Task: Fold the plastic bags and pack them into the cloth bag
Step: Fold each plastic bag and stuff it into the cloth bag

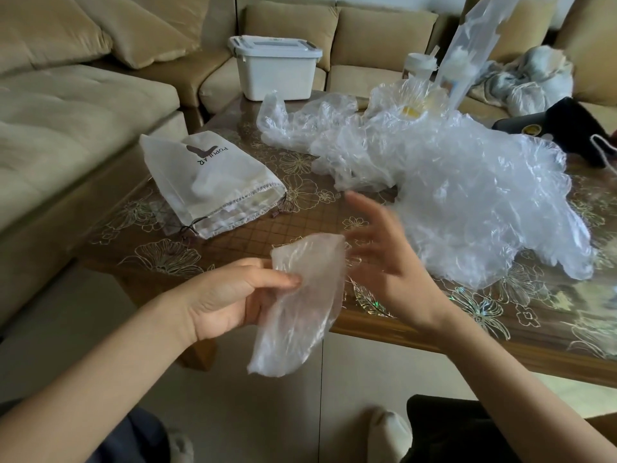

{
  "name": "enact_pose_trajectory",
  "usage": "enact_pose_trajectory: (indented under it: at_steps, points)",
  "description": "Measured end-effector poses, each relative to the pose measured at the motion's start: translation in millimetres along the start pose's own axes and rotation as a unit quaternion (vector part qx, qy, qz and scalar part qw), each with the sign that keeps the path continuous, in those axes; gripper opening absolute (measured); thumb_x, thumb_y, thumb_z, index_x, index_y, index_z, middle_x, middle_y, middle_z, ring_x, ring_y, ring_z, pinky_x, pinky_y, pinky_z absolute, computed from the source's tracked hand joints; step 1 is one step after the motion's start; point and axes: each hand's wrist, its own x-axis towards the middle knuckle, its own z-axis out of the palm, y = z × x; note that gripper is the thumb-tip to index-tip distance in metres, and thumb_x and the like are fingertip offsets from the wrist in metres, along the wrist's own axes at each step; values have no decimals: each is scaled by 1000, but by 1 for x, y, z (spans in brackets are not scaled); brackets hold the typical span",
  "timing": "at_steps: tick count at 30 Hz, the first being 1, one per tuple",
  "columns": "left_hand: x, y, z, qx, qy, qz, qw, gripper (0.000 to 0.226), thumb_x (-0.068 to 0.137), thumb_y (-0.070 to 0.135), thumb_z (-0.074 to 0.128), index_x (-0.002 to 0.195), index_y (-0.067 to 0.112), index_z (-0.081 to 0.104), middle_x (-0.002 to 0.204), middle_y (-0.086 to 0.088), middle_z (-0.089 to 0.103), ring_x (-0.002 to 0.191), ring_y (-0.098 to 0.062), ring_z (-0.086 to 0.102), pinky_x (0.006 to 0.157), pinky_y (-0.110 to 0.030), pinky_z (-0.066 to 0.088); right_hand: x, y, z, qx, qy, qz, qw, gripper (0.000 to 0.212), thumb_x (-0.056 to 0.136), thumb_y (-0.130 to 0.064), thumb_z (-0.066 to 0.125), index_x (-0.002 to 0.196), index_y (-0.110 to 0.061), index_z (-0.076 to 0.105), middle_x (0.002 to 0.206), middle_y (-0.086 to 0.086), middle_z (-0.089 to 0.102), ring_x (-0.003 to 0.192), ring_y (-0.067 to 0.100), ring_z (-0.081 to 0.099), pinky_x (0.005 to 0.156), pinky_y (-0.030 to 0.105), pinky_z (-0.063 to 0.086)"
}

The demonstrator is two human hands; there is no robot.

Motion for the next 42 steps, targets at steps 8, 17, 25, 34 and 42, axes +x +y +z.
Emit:
enact_pose_trajectory:
  at_steps: [8,17,25,34,42]
  points:
    - [-1,-3,8,-59,70,32,995,10,77,8,63,86,8,68,69,-6,69,57,-12,65,53,-21,54,-27,10,44,-368,-20,-314,875,25,95,-17,47,119,-17,51,125,5,50,116,22,44,102,32,23]
    - [1,-14,9,154,149,221,952,39,64,23,81,98,23,63,93,2,70,91,-13,63,82,-31,52,-15,3,38,-62,-72,-27,995,55,88,-55,42,83,-6,67,83,3,61,84,22,52,82,45,39]
    - [-9,-8,5,105,-15,159,982,68,67,32,81,123,10,51,117,-14,65,111,-30,61,90,-37,53,-6,0,40,-43,-65,35,996,33,84,-32,53,69,-4,62,61,4,60,55,5,49,57,24,43]
    - [-8,-9,8,-3,48,155,987,48,76,5,64,123,7,53,116,-15,66,107,-30,63,96,-45,49,-7,2,51,21,144,96,985,66,69,-22,78,119,-26,36,118,-10,39,110,16,47,94,24,43]
    - [-12,-7,12,-2,79,169,982,19,84,-5,54,99,6,59,95,-9,67,78,-18,68,57,-29,58,3,-1,41,368,-27,233,900,28,78,9,63,105,2,61,99,20,66,87,28,63,74,28,54]
